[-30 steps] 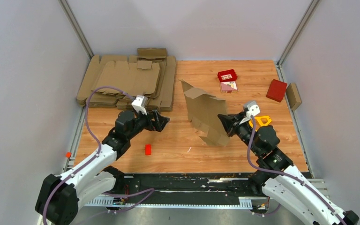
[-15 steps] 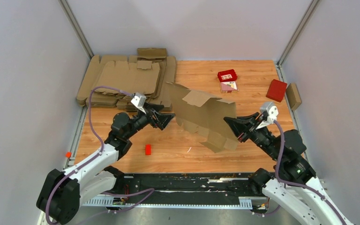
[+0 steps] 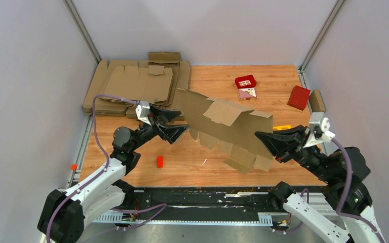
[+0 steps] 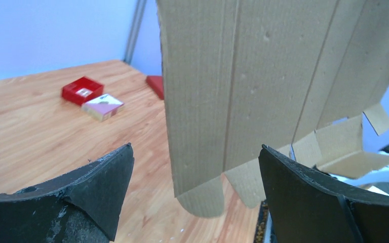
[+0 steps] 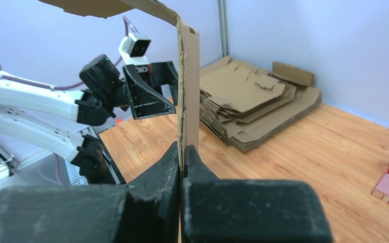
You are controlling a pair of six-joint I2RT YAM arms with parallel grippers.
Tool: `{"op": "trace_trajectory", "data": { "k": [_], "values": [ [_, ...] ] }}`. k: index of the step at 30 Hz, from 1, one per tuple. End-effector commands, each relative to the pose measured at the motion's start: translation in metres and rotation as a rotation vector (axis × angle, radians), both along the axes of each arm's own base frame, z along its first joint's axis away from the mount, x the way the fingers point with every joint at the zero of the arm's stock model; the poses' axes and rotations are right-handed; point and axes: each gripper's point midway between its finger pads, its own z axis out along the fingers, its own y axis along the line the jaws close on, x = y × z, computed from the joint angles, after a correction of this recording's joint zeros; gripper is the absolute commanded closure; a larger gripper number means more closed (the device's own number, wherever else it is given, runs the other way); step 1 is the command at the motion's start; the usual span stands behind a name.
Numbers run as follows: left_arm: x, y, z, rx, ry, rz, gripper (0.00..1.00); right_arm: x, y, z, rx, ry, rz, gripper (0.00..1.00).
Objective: Fold the paper box
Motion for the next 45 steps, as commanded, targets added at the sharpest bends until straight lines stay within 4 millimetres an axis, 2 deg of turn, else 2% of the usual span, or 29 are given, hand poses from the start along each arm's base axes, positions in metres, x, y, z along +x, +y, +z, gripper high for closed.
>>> {"op": "trace_trajectory", "data": {
  "k": [1, 5, 11, 15, 19, 23, 27, 29, 32, 35, 38, 42, 45],
  "values": [
    [-0.028, -0.004, 0.047, -0.107, -0.113, -0.127, 0.00, -0.029, -0.012, 0.031, 0.026, -0.049, 0.050, 1.00],
    [-0.033, -0.005, 0.053, -0.131, -0.120, -0.160, 0.00, -0.042, -0.014, 0.042, 0.042, -0.061, 0.086, 1.00],
    [-0.067, -0.007, 0.079, -0.216, -0.208, -0.338, 0.00, -0.046, -0.012, 0.047, 0.048, -0.054, 0.113, 1.00],
    [-0.086, -0.005, 0.089, -0.260, -0.248, -0.435, 0.04, -0.039, -0.008, 0.043, 0.046, -0.042, 0.101, 1.00],
    [-0.087, -0.007, 0.087, -0.260, -0.244, -0.459, 0.17, -0.020, 0.000, 0.033, 0.047, -0.028, 0.074, 1.00],
    [-0.073, -0.014, 0.071, -0.215, -0.204, -0.424, 0.37, 0.016, 0.013, 0.009, 0.019, 0.017, 0.002, 1.00],
    [-0.051, -0.018, 0.051, -0.146, -0.159, -0.338, 0.62, 0.049, 0.022, -0.017, 0.006, 0.044, -0.072, 1.00],
    [-0.033, -0.017, 0.034, -0.089, -0.121, -0.244, 0.72, 0.069, 0.022, -0.033, 0.011, 0.061, -0.146, 0.98],
    [-0.005, -0.007, 0.004, 0.036, -0.067, -0.058, 0.83, 0.104, 0.018, -0.069, 0.016, 0.095, -0.280, 0.91],
    [0.010, 0.008, -0.022, 0.146, -0.031, 0.081, 0.86, 0.131, 0.017, -0.106, 0.024, 0.132, -0.383, 0.87],
    [0.019, 0.022, -0.039, 0.186, 0.010, 0.177, 0.86, 0.151, 0.023, -0.134, 0.033, 0.154, -0.429, 0.81],
    [0.021, 0.025, -0.061, 0.192, 0.059, 0.206, 0.87, 0.174, 0.040, -0.166, 0.001, 0.191, -0.435, 0.80],
    [0.022, 0.020, -0.081, 0.223, 0.095, 0.204, 0.89, 0.188, 0.055, -0.179, -0.041, 0.212, -0.422, 0.82]
  ]
}}
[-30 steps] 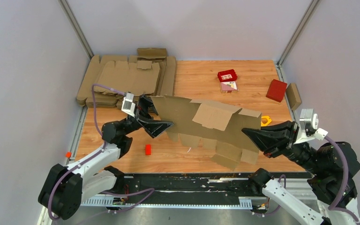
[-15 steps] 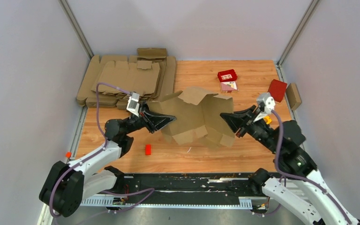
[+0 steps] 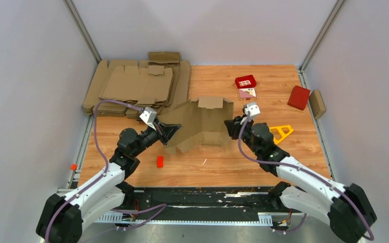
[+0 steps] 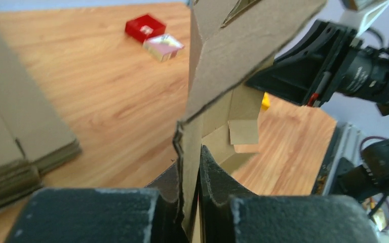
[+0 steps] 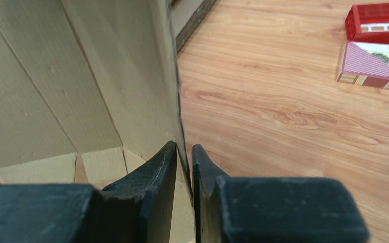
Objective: Fold the paper box
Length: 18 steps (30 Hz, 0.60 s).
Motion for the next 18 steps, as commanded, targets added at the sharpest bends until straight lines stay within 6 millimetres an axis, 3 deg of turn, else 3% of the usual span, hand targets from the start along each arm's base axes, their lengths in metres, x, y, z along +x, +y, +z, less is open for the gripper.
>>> {"op": "trace_trajectory", "data": {
  "k": [1, 4, 9, 11, 13, 16, 18],
  "values": [
    [0.010, -0.001, -0.030, 0.082, 0.028, 0.057, 0.89, 0.028, 0.018, 0.033, 0.091, -0.113, -0.018, 0.83],
    [0.012, -0.010, -0.048, 0.143, 0.054, 0.034, 0.89, 0.033, 0.026, 0.016, 0.068, -0.112, 0.006, 0.82],
    [0.014, -0.013, -0.058, 0.191, 0.051, 0.043, 0.83, 0.038, 0.024, -0.016, 0.013, -0.102, -0.011, 0.80],
    [0.013, -0.012, -0.061, 0.201, 0.052, 0.050, 0.70, 0.039, 0.025, -0.025, -0.006, -0.090, -0.008, 0.82],
    [0.011, -0.010, -0.063, 0.209, 0.056, 0.051, 0.49, 0.041, 0.025, -0.028, -0.027, -0.085, -0.009, 0.89],
    [0.009, -0.006, -0.065, 0.218, 0.063, 0.064, 0.40, 0.042, 0.021, -0.028, -0.050, -0.094, -0.022, 0.93],
    [0.008, -0.004, -0.063, 0.215, 0.054, 0.068, 0.43, 0.041, 0.020, -0.025, -0.053, -0.108, -0.019, 0.93]
  ]
}}
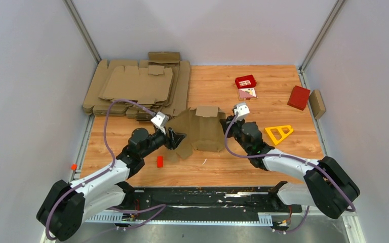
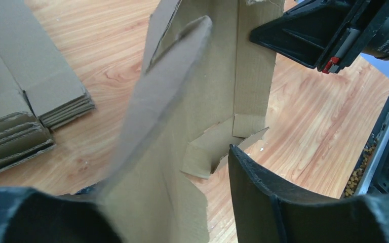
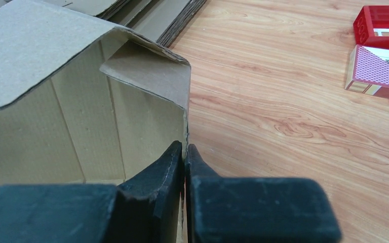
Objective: Fold the paper box
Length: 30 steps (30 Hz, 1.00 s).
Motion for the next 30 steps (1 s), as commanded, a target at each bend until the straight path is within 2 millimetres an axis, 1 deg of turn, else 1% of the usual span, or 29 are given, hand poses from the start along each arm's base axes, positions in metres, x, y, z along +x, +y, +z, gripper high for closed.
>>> {"op": "trace_trajectory", "data": {
  "k": [1, 3, 5, 9, 12, 13, 14, 16, 18, 21, 22, 23, 24, 25, 30],
  "values": [
    [0.002, 0.003, 0.015, -0.002, -0.063, 0.017, 0.47, 0.005, -0.002, 0.026, 0.018, -0.102, -0.011, 0.93],
    [0.002, 0.003, 0.013, 0.002, -0.056, 0.014, 0.57, 0.005, -0.003, 0.027, 0.014, -0.113, -0.012, 0.92],
    [0.003, 0.003, 0.012, 0.013, -0.048, 0.015, 0.64, 0.004, -0.003, 0.028, 0.016, -0.121, -0.013, 0.91],
    [0.003, 0.005, 0.016, 0.019, -0.071, 0.021, 0.70, 0.000, 0.005, 0.029, 0.032, -0.141, 0.019, 0.88],
    [0.001, 0.006, 0.021, 0.017, -0.112, 0.028, 0.75, -0.001, 0.011, 0.021, 0.006, -0.104, 0.044, 0.81],
    [0.000, 0.007, 0.021, 0.017, -0.123, 0.029, 0.76, -0.002, 0.012, 0.016, -0.010, -0.083, 0.046, 0.76],
    [-0.002, 0.006, 0.024, 0.014, -0.139, 0.025, 0.76, -0.002, 0.010, 0.010, -0.029, -0.060, 0.039, 0.69],
    [-0.005, 0.004, 0.028, 0.015, -0.166, 0.014, 0.77, -0.003, 0.005, -0.003, -0.057, -0.019, 0.021, 0.60],
    [-0.007, 0.003, 0.031, 0.020, -0.182, 0.004, 0.77, -0.009, 0.008, -0.012, -0.061, 0.015, 0.052, 0.52],
    [-0.010, 0.000, 0.031, 0.029, -0.198, -0.008, 0.77, -0.028, 0.020, -0.031, -0.089, 0.115, 0.163, 0.40],
    [-0.011, -0.001, 0.032, 0.030, -0.202, -0.013, 0.77, -0.035, 0.024, -0.036, -0.098, 0.140, 0.209, 0.35],
    [-0.012, -0.002, 0.032, 0.033, -0.204, -0.018, 0.78, -0.041, 0.027, -0.040, -0.099, 0.160, 0.243, 0.25],
    [-0.012, -0.003, 0.032, 0.033, -0.208, -0.021, 0.78, -0.046, 0.030, -0.044, -0.099, 0.174, 0.272, 0.11],
    [-0.013, -0.004, 0.032, 0.035, -0.211, -0.025, 0.78, -0.049, 0.032, -0.048, -0.102, 0.187, 0.293, 0.04],
    [-0.015, -0.006, 0.032, 0.050, -0.223, -0.029, 0.78, -0.051, 0.040, -0.062, -0.139, 0.248, 0.327, 0.03]
  ]
}}
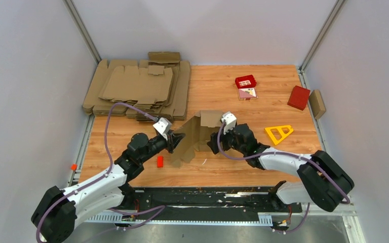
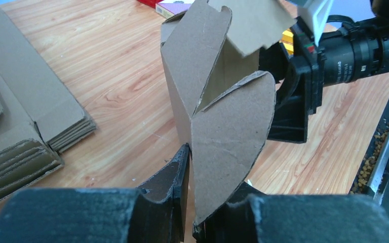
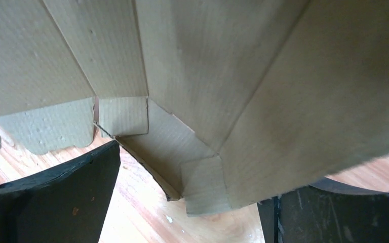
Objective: Fold the paper box
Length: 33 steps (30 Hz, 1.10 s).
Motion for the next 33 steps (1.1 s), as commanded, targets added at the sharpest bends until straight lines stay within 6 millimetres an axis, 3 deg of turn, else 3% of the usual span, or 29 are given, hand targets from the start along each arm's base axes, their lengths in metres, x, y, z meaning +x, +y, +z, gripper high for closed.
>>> {"op": "trace_trajectory", "data": {
  "k": [1, 8, 14, 17, 21, 24, 31, 33],
  "values": [
    [0.002, -0.001, 0.012, 0.000, -0.072, 0.006, 0.78, -0.005, 0.020, 0.001, -0.003, 0.046, 0.084, 0.03],
    [0.001, 0.000, 0.012, 0.004, -0.082, 0.014, 0.78, -0.020, 0.022, -0.002, -0.059, 0.034, 0.112, 0.02],
    [0.000, 0.000, 0.014, 0.002, -0.091, 0.011, 0.78, 0.007, 0.001, 0.015, -0.038, -0.024, -0.101, 0.05],
    [0.000, 0.000, 0.013, 0.004, -0.091, 0.012, 0.78, 0.015, 0.004, 0.017, -0.021, -0.020, -0.126, 0.09],
    [0.000, 0.000, 0.013, 0.005, -0.095, 0.013, 0.78, 0.022, 0.004, 0.005, -0.064, 0.019, -0.156, 0.18],
    [0.000, 0.000, 0.013, 0.003, -0.096, 0.012, 0.78, 0.024, 0.000, 0.000, -0.083, 0.034, -0.190, 0.20],
    [-0.003, -0.002, 0.017, -0.004, -0.106, -0.002, 0.78, 0.024, -0.008, 0.030, -0.017, -0.027, -0.228, 0.12],
    [-0.002, -0.002, 0.016, -0.001, -0.108, 0.002, 0.78, 0.024, -0.016, 0.033, -0.009, -0.034, -0.269, 0.15]
  ]
}}
